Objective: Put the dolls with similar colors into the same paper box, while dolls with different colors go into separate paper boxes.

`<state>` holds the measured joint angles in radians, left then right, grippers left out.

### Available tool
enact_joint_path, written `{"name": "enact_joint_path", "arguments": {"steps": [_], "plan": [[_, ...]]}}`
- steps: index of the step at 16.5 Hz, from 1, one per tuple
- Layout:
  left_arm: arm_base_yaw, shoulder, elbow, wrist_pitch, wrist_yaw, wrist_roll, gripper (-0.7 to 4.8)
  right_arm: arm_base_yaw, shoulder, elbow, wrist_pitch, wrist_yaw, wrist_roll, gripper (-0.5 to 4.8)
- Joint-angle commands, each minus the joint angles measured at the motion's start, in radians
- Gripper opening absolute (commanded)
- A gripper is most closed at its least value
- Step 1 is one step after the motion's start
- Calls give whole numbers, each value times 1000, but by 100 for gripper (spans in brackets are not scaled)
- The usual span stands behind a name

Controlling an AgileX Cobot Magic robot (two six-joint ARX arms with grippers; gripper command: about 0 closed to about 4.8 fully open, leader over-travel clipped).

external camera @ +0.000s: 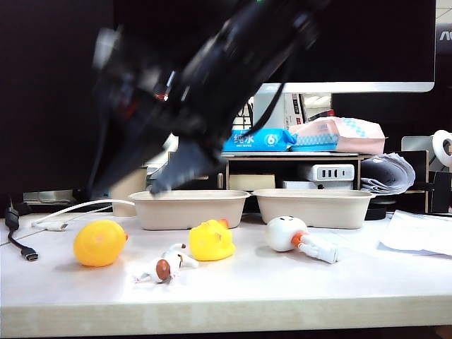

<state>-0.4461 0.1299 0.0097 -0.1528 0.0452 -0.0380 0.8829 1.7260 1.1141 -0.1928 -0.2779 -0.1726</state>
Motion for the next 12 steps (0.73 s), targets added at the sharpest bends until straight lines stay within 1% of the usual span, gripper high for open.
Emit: {"name": "enact_joint_path", "arguments": {"steps": [1, 2, 4, 12], "plan": [[0, 0, 0, 11, 3, 3, -5, 12, 51, 32, 70, 46, -24, 479], [0, 0, 0, 11, 3, 4, -5, 12, 66, 35, 102, 58, -24, 479], [0, 0, 0, 11, 3, 3, -5, 11, 110, 45, 169, 50, -24, 479], [1, 0, 0, 11, 3, 3, -5, 10, 254, 133, 177, 48, -31, 479]]}}
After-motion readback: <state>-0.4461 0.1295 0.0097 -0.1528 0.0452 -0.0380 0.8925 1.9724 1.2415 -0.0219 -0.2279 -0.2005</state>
